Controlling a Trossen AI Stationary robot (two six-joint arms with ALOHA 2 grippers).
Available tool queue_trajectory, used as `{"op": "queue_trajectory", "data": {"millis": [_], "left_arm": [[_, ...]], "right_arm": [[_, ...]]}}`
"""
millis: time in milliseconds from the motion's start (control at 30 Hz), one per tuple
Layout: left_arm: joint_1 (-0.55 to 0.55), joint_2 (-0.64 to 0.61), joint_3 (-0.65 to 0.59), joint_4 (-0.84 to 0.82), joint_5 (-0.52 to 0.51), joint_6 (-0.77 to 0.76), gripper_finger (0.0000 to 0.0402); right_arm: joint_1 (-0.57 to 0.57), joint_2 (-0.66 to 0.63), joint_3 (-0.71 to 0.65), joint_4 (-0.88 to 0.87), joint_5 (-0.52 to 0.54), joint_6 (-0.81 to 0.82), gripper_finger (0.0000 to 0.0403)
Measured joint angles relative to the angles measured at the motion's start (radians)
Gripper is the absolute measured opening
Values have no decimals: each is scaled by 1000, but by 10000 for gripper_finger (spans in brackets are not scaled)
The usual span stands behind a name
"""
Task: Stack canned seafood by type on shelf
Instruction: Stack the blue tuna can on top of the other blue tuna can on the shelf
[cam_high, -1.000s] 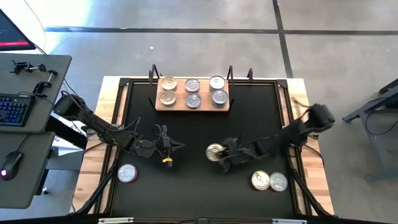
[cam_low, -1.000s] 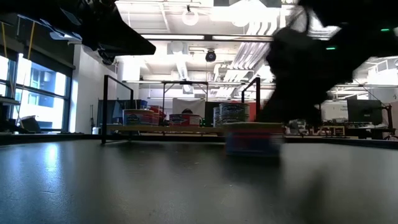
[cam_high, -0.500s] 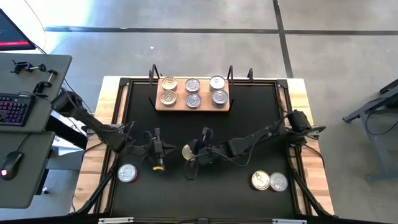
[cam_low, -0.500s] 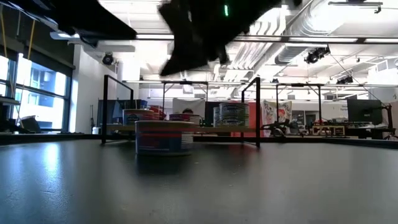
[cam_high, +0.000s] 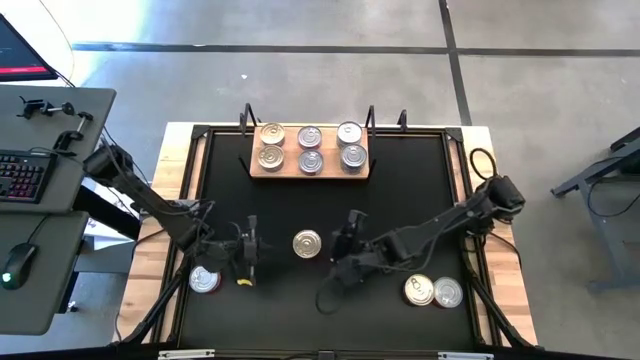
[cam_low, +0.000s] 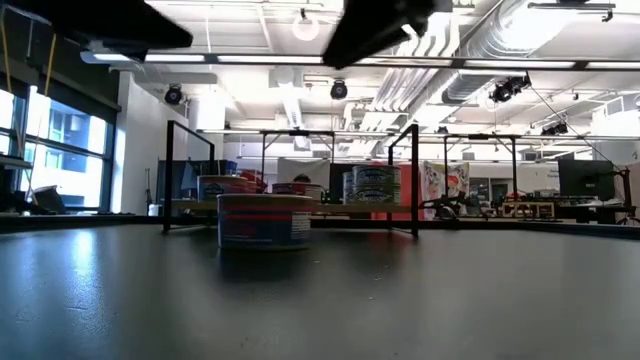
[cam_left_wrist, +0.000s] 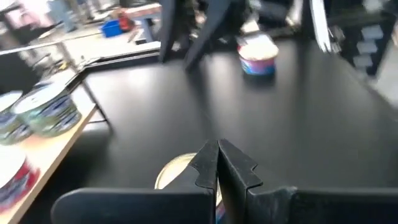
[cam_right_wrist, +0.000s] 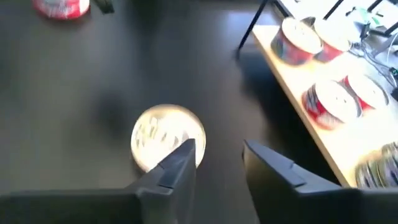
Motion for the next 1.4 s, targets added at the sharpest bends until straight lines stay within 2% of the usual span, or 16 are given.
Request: {"op": "queue_trajectory", "data": {"millis": [133,200,300,367,533,667,867,1167,1300,1400], "left_arm": [[28,70,0,47,88,167,10],[49,111,0,87,139,229,26],[99,174,0,115,291,268,64],[123,214,0,113,352,326,93],[155,304,0,157,313,532,150],[199,374,0,163,310,602,164],[250,471,6,213,297,641,143],[256,500,37,208,290,640,52],[245,500,72,153,283,638,16],[226,501,111,79,245,637,4]], "right_arm": [[38,7,-26,-92,5,88,154],[42,9,-75,-61,19,138,160],[37,9,-161,16,23,187,162],[32,9,-226,80,24,192,162],[-10,9,-378,311,25,199,162],[-42,9,-450,479,-5,156,162],[-65,9,-471,570,-14,89,162],[-71,8,-469,600,-15,50,162],[-71,8,-469,602,-15,50,162],[-71,8,-469,601,-15,50,162]]}}
